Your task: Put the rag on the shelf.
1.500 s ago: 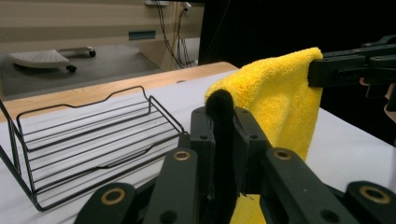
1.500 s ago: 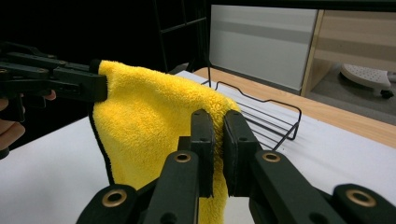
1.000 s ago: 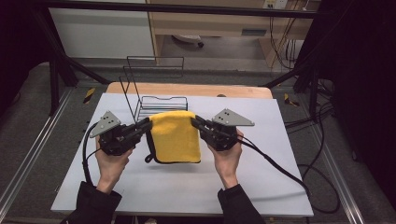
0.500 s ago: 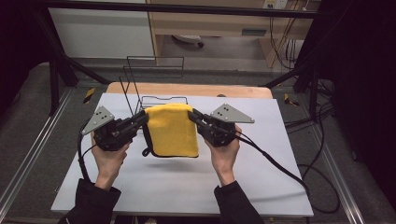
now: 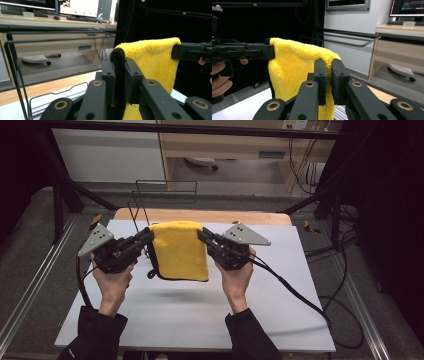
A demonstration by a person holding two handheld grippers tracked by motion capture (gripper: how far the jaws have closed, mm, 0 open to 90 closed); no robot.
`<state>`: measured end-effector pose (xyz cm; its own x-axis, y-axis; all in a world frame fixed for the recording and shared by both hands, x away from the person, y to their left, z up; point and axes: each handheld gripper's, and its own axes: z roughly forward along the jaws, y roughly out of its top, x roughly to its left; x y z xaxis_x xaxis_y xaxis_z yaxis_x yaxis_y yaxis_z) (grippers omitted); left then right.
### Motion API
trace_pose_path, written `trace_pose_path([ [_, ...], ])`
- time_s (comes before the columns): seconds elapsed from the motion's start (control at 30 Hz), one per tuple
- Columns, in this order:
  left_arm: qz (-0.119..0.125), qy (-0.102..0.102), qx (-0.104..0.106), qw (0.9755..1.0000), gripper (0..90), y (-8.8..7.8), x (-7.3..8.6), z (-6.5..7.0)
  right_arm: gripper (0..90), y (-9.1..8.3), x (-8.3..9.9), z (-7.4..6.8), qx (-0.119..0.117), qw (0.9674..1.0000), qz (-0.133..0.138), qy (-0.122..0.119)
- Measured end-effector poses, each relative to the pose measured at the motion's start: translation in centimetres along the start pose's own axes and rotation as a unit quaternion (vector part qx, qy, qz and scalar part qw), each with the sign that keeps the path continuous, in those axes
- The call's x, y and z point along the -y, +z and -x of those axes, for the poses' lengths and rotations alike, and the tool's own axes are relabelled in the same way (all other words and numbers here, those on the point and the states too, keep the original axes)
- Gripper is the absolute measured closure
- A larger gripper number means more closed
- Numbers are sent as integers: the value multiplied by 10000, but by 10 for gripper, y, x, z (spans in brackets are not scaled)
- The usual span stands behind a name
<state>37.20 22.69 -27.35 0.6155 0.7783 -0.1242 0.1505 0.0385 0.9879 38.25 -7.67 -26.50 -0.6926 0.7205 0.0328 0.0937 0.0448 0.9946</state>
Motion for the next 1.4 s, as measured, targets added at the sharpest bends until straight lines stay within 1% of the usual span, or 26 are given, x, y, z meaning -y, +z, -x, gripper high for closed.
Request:
trace_pose_path([
  [0.23, 108, 1, -53, 9999, 795, 0, -11, -3, 841, 5, -11, 0, 25, 9999, 91, -56],
  [0.37, 170, -40, -79, 9998, 795, 1, -18, -5, 841, 8, -17, 0, 19, 9999, 125, -59],
  [0.47, 235, -33, -97, 9997, 795, 1, -23, -6, 841, 10, -22, 1, 31, 9998, 141, -106],
  [0.77, 440, -38, -127, 9989, 796, 3, -38, -8, 841, 15, -39, 1, 91, 9992, 336, -184],
  [0.9, 513, -30, -129, 9986, 796, 4, -44, -10, 841, 16, -44, 2, 102, 9990, 378, -202],
  [1.2, 562, -8, -183, 9982, 796, 9, -54, -14, 841, 22, -54, 5, 140, 9988, 430, -198],
  [1.4, 629, 44, -245, 9977, 796, 11, -63, -17, 841, 29, -62, 7, 145, 9986, 472, -187],
])
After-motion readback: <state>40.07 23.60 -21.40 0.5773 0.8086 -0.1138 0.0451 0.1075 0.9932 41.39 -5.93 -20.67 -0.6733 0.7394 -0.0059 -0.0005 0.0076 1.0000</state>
